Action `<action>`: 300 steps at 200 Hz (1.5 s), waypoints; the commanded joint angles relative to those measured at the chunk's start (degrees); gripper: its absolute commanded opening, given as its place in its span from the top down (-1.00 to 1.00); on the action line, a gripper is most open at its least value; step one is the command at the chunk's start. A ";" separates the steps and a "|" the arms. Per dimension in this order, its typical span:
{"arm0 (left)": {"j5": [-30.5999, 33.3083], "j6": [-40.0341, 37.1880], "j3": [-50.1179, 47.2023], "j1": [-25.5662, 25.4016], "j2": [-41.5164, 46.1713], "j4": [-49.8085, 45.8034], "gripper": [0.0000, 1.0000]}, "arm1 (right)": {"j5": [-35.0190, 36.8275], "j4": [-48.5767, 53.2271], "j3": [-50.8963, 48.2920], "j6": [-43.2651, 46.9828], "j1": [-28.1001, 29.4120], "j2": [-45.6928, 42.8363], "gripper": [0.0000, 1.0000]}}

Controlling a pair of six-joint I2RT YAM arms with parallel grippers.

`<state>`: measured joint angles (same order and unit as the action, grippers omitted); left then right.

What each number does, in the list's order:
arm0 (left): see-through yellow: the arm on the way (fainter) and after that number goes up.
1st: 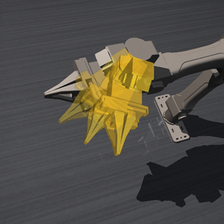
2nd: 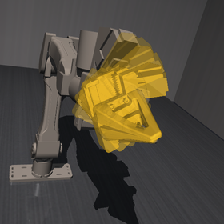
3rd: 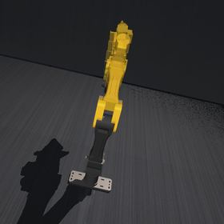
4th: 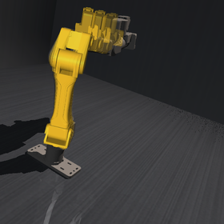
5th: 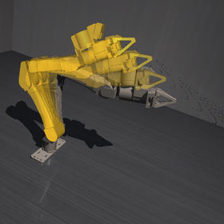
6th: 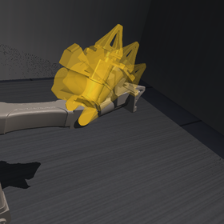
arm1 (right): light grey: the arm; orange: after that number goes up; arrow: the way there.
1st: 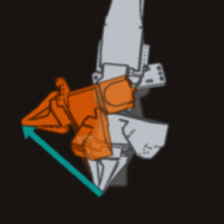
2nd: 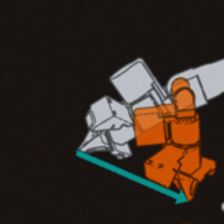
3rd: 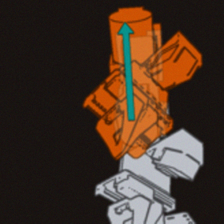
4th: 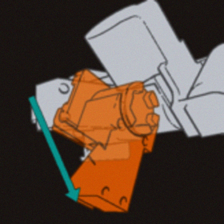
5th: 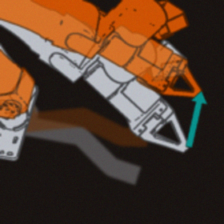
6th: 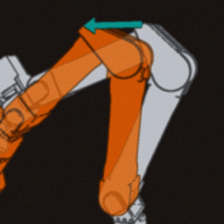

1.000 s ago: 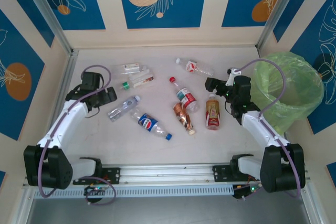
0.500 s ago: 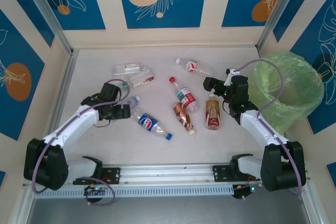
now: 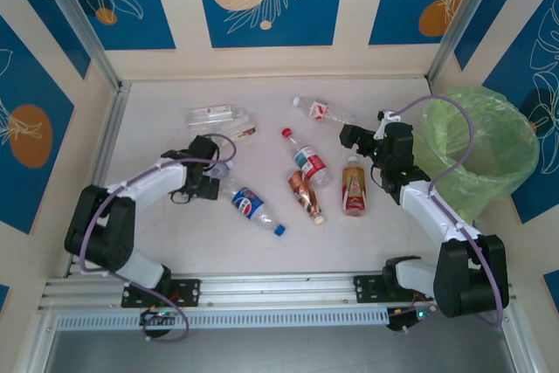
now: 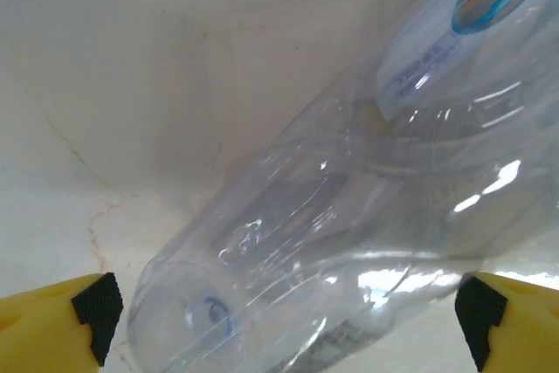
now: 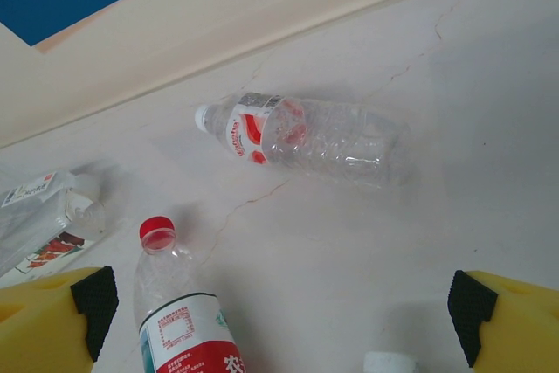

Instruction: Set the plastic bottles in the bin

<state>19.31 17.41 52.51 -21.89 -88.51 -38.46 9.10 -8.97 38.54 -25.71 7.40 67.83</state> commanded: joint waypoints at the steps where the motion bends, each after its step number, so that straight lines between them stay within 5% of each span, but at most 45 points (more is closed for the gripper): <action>1: -2.39 -0.62 2.96 0.36 -2.87 -2.15 -0.94 | 1.70 1.35 1.80 0.73 0.36 0.28 -0.99; 82: -7.25 -2.11 2.42 0.11 -3.80 -2.76 -0.37 | 2.02 1.45 1.71 0.67 0.42 0.30 -0.99; 166: -5.52 -1.77 2.24 -2.93 -2.46 -3.89 -0.03 | 2.01 3.61 2.41 -0.30 0.69 0.02 -0.99; 244: -6.62 1.88 0.68 -4.60 5.22 -5.32 -0.02 | -1.11 12.20 5.05 -4.98 0.90 -0.65 -0.99; 300: -7.98 1.75 -0.95 -5.52 17.19 -1.55 0.05 | -10.17 19.42 9.53 -9.65 1.21 -1.91 -0.99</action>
<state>12.93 18.55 52.64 -26.48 -75.42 -41.80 4.56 6.20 45.17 -31.97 7.97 67.05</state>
